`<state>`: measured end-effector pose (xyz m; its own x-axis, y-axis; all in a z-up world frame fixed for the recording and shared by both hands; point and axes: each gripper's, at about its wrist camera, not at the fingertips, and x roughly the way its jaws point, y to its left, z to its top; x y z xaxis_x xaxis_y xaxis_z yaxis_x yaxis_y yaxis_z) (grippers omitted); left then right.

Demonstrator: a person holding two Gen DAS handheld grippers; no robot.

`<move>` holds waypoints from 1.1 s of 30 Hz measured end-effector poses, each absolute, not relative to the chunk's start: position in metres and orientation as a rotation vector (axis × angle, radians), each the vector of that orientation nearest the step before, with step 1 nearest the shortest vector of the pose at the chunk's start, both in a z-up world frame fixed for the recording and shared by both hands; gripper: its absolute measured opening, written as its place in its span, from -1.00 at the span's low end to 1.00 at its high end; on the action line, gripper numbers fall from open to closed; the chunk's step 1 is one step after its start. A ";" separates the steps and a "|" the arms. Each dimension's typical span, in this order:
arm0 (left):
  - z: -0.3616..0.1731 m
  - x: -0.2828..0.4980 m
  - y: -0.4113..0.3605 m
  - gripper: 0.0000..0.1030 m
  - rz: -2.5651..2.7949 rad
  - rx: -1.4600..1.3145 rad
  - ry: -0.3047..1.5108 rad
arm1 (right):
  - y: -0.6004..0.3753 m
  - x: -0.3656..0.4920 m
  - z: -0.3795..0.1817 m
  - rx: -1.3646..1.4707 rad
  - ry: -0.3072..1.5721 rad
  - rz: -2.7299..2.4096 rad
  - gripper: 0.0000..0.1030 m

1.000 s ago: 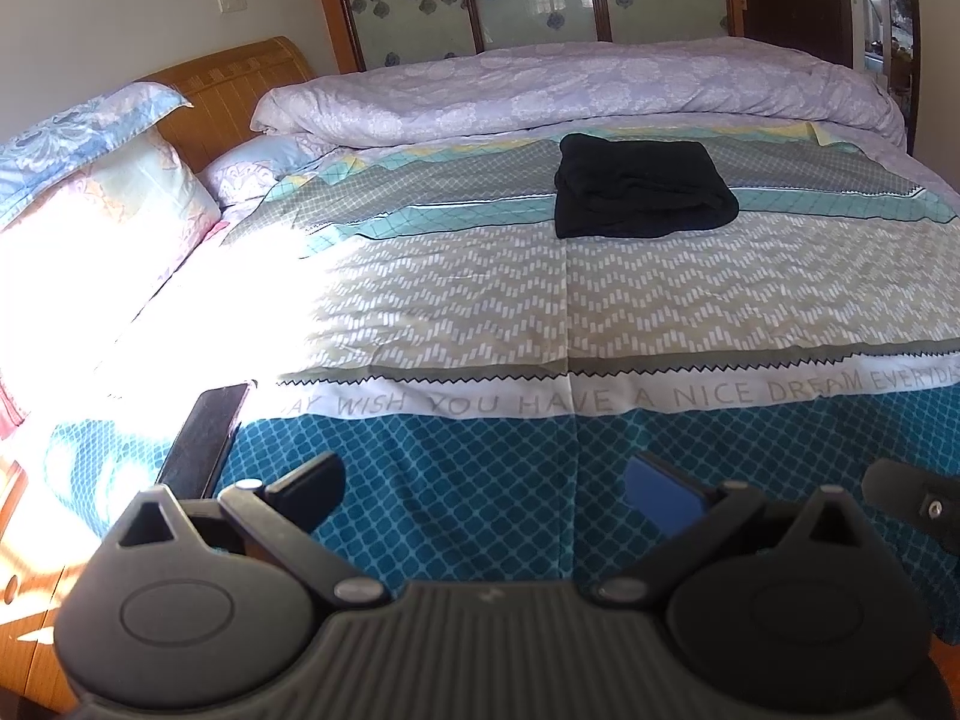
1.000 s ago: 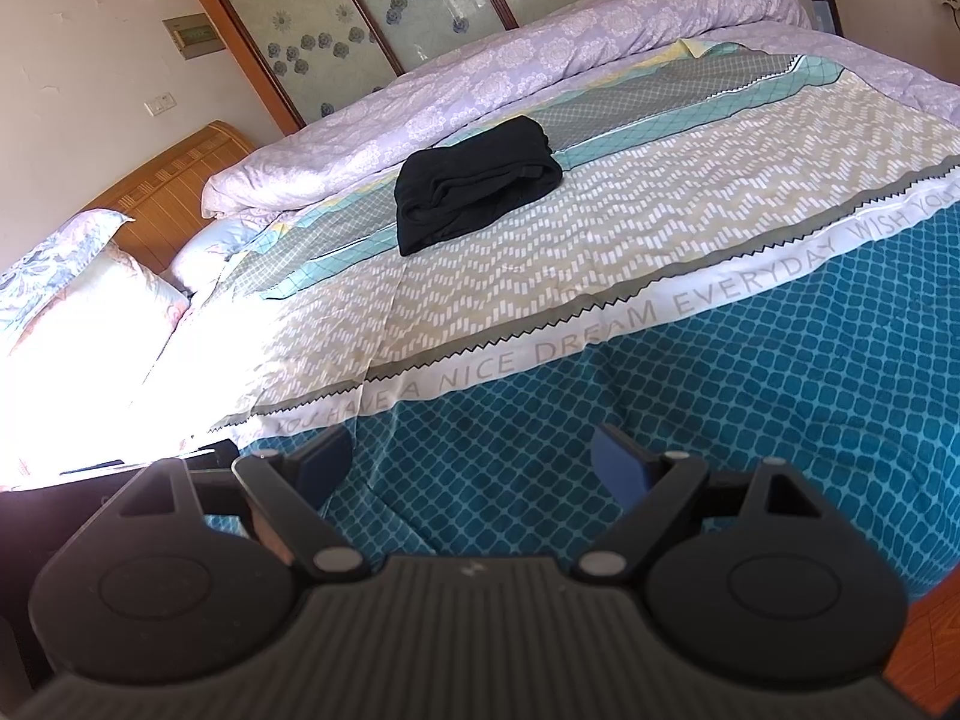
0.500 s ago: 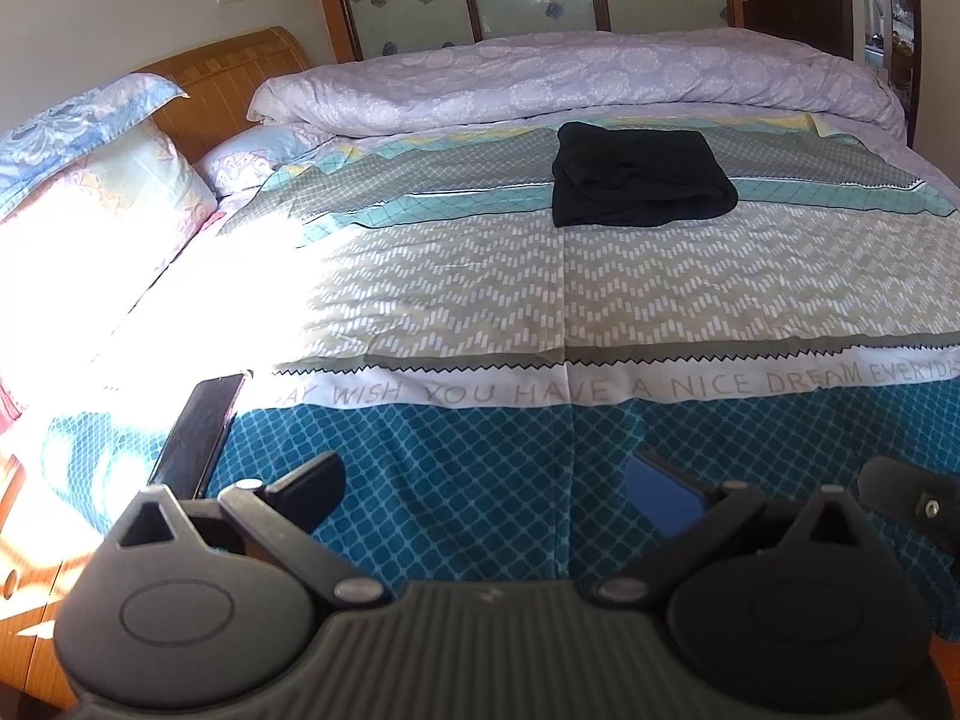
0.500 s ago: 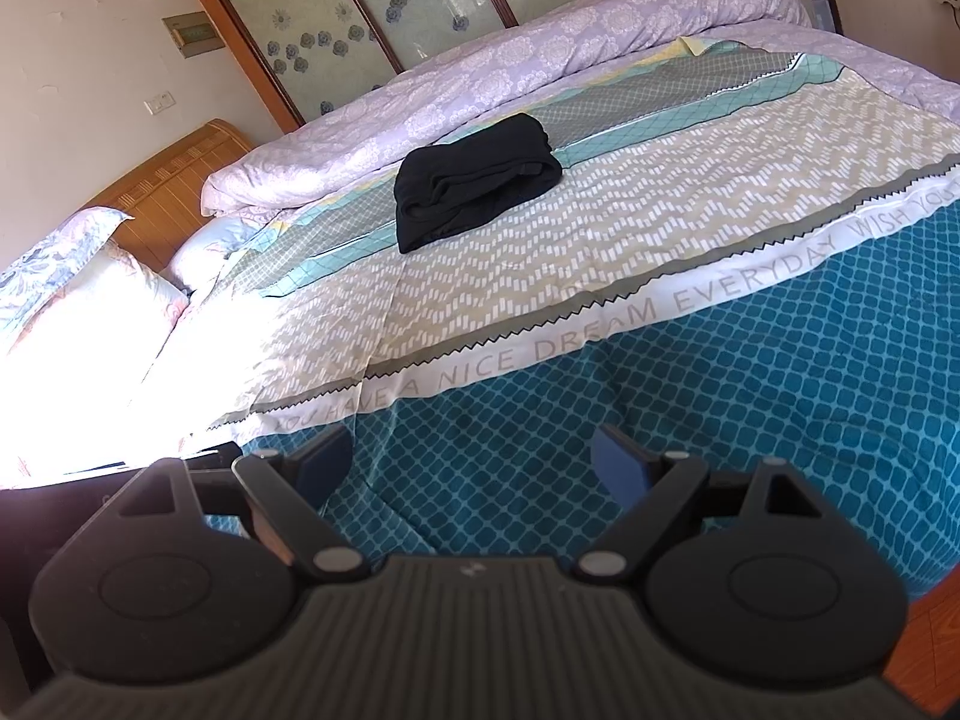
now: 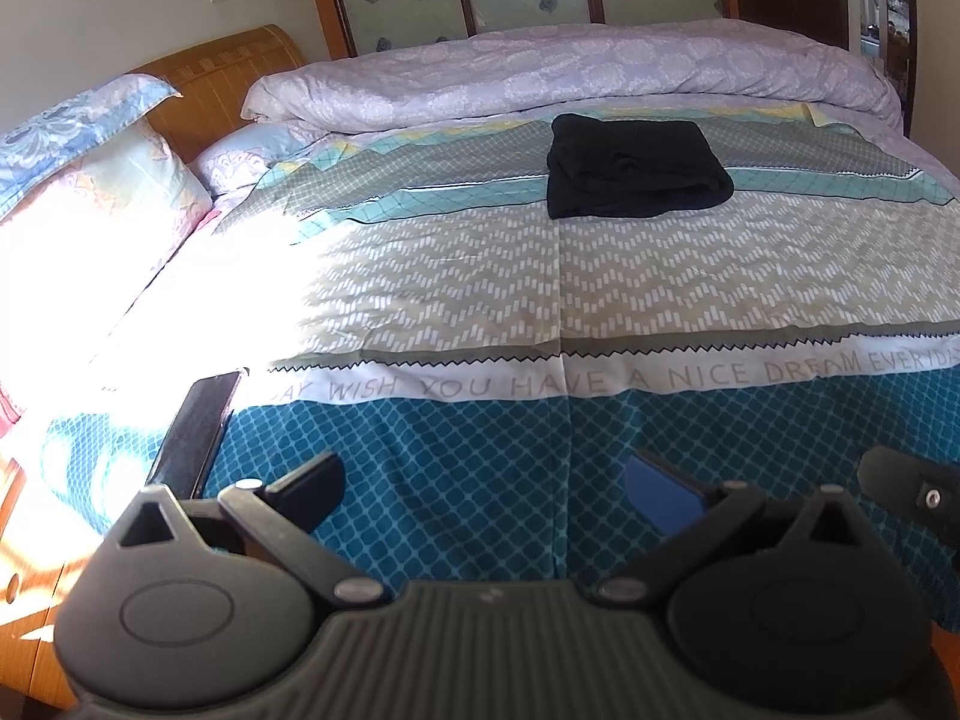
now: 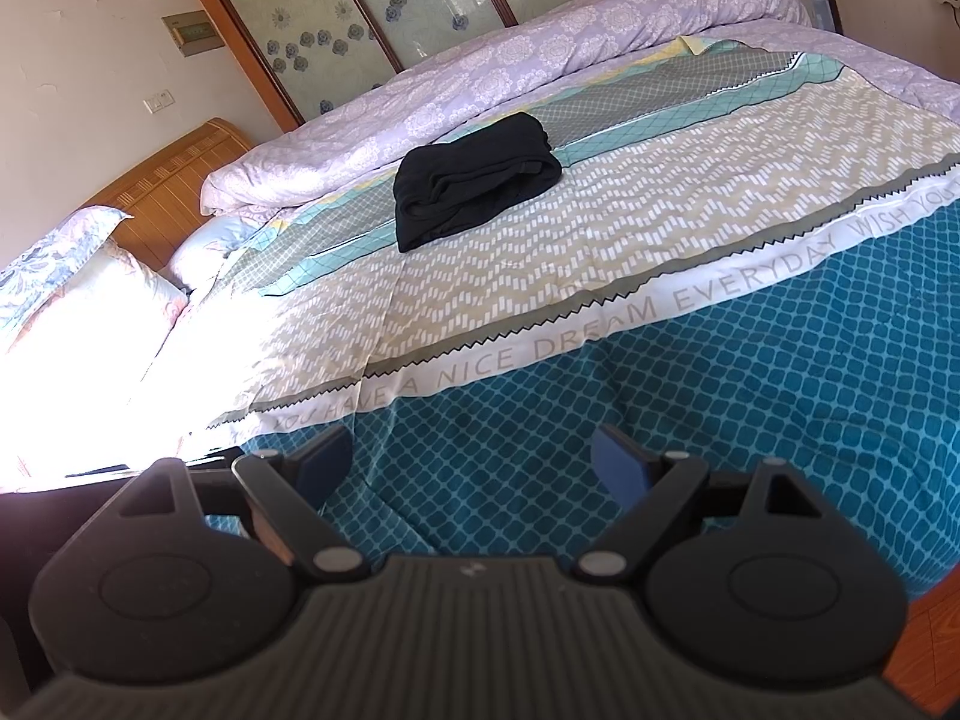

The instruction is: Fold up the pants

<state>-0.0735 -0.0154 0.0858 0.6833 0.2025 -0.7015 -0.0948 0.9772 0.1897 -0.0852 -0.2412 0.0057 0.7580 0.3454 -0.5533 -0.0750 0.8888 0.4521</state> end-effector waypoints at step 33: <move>0.083 -0.071 -0.017 1.00 0.153 0.138 0.833 | -0.243 -0.085 0.004 0.426 0.679 0.235 0.72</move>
<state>-0.0706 -0.0168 0.0831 0.6628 0.1887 -0.7246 -0.0803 0.9800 0.1818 -0.0846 -0.2430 0.0038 0.7565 0.3446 -0.5558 -0.0718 0.8885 0.4532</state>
